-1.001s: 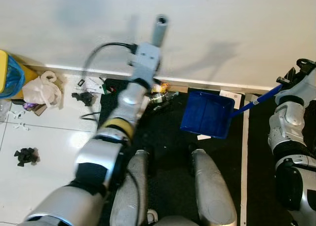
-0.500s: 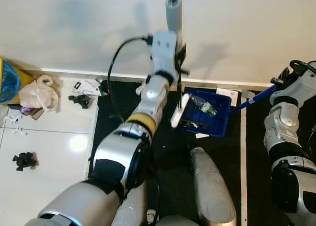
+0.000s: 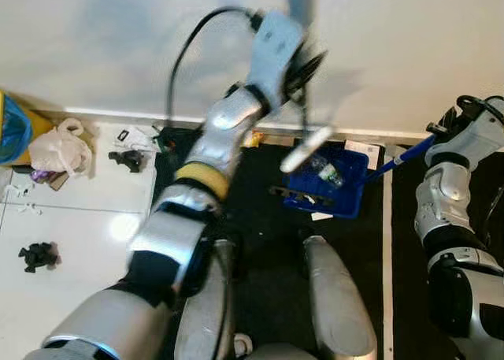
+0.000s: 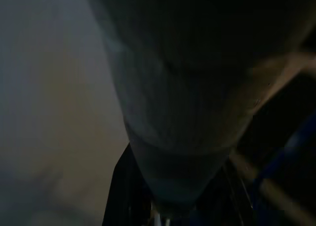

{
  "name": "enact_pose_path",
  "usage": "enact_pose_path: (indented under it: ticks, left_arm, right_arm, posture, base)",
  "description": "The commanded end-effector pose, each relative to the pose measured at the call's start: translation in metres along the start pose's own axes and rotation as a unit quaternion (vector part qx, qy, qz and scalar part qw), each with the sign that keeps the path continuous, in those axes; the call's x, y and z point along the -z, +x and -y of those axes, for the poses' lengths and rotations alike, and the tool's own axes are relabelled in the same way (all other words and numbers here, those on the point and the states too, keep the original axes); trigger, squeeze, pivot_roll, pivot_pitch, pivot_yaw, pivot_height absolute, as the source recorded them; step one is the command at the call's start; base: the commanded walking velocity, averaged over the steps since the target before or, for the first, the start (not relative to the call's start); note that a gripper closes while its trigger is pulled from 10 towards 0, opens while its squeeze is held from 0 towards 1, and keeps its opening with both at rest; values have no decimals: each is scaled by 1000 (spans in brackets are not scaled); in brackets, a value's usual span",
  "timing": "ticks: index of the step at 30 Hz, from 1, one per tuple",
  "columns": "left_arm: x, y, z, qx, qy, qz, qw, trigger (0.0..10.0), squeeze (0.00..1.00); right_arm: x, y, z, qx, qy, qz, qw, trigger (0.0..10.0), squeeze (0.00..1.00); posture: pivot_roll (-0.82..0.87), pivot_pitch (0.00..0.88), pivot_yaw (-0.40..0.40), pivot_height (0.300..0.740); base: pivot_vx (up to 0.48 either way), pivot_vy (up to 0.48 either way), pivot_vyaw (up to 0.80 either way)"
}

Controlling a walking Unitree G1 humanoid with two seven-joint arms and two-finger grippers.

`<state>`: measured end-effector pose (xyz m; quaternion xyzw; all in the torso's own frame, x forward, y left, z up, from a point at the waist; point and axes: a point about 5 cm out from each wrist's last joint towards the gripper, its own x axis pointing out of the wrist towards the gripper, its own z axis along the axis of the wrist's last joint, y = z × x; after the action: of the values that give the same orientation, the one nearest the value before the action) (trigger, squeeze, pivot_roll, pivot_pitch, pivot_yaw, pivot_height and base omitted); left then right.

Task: Sweep floor

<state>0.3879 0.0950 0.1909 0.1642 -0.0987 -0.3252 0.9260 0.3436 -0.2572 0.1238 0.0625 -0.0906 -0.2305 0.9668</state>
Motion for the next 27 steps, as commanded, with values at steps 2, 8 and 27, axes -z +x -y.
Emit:
enact_pose_path:
  ticks: [2, 8, 27]
  left_arm:
    - [21, -19, -11, 11, 72, -65, 995, 10000, 0]
    - [32, -42, -45, -106, 130, -114, 979, 10000, 0]
    - [34, -43, -48, -279, 108, -68, 952, 10000, 0]
  right_arm:
    - [30, -17, 6, 8, -6, -68, 998, 10000, 0]
    - [30, -17, 7, 9, -7, -66, 998, 10000, 0]
    - [23, -19, 5, -9, -10, -36, 999, 10000, 0]
  posture:
    - [-64, 417, 26, 740]
    - [-74, 422, 20, 740]
    - [-161, 485, 6, 740]
  base:
    - [0, 0, 0]
    - [0, 0, 0]
    - [0, 0, 0]
